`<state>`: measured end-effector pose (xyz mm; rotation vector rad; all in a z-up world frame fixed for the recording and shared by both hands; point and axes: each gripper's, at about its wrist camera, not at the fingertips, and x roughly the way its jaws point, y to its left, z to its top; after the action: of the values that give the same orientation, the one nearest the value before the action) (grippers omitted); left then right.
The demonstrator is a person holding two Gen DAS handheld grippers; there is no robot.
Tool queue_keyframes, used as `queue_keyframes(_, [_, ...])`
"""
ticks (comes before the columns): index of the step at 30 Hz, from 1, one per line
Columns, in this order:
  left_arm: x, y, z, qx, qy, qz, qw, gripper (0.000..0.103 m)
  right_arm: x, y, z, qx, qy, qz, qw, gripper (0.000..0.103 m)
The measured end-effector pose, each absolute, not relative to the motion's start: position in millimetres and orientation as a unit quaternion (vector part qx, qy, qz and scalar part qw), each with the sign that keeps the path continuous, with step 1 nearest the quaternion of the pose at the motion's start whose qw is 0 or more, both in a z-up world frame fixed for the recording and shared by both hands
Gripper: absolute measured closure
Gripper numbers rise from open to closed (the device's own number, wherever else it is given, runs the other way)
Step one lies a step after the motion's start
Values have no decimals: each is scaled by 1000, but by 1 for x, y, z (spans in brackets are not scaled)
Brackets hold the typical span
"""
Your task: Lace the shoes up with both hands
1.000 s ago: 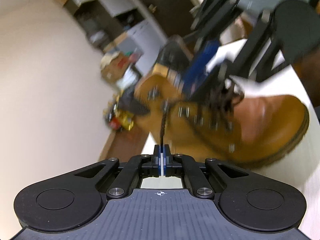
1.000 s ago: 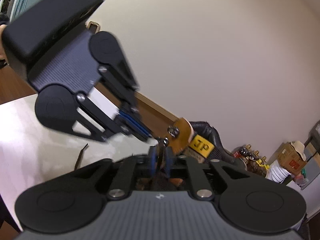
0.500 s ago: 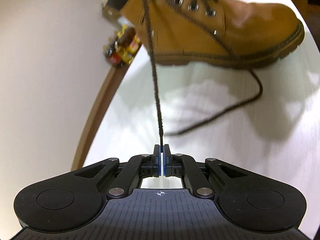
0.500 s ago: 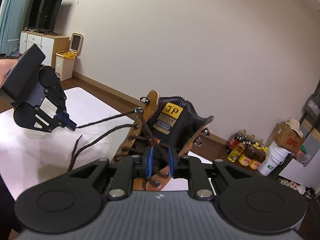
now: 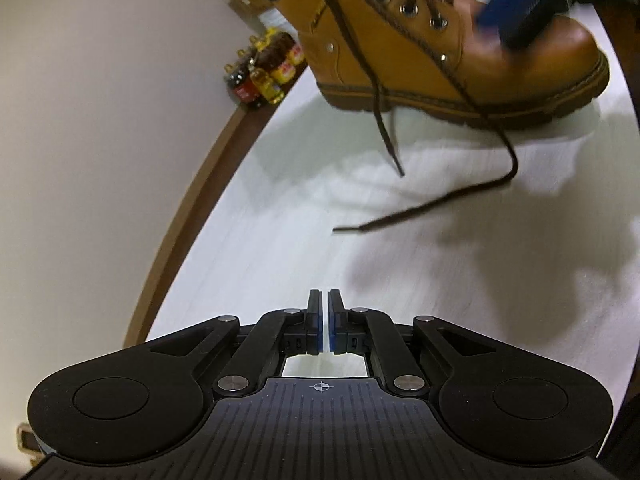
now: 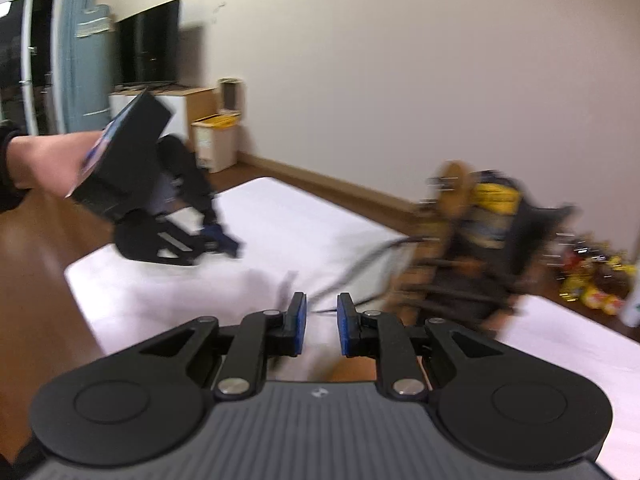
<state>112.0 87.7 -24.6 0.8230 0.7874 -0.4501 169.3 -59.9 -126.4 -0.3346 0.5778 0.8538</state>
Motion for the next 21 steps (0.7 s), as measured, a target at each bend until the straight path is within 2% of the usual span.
queue_keyframes(10, [112,105,-19,307,322,-219,868,97,216,32,-171,-187,352,374,837,84])
queue_keyframes(17, [100,118,-21,270,306,-226,884,97,252,57,-190,-177,392,351,832,85])
queue_keyframes(19, [99,118,-23,257,302,-225,890,97,255,56,-193,-169,399,349,831,91])
queue_keyframes(20, [99,118,-23,249,301,-222,893,97,256,54,-195,-161,403,350,830,100])
queue_keyframes(21, [100,118,-22,239,300,-220,897,97,256,51,-196,-149,406,354,830,100])
